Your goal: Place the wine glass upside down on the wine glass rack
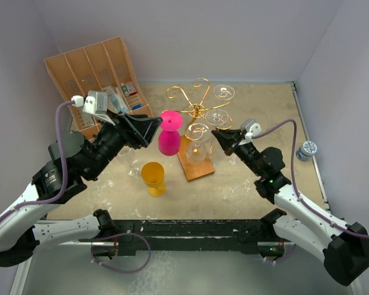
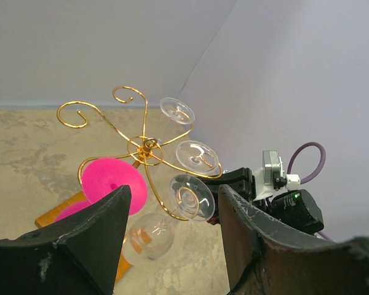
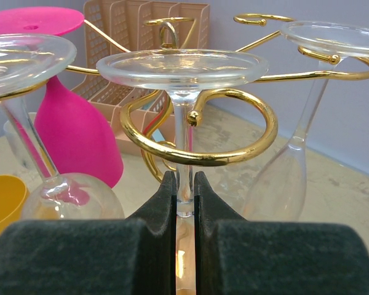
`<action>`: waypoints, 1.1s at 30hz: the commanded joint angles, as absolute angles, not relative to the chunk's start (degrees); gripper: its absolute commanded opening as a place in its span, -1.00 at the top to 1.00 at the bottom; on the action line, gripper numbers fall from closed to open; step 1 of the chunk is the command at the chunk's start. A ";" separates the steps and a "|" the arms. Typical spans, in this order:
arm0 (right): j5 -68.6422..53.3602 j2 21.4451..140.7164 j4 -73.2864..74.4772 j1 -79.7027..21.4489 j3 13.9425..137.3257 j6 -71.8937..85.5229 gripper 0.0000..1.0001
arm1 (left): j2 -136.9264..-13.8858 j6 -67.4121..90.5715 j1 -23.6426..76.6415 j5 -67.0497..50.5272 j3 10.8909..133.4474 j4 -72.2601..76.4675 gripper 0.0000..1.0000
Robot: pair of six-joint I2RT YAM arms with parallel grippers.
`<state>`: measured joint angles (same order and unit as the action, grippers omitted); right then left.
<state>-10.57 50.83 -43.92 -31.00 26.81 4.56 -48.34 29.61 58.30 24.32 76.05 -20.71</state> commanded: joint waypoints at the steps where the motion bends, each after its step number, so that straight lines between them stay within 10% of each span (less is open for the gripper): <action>1: -11.46 48.43 -50.36 -31.02 26.15 5.89 1.00 | -47.47 30.91 58.54 24.96 76.18 -19.56 -0.12; 33: -5.60 41.88 -55.40 -31.03 19.79 8.79 1.00 | -47.46 30.69 58.50 26.23 75.79 -20.16 -0.12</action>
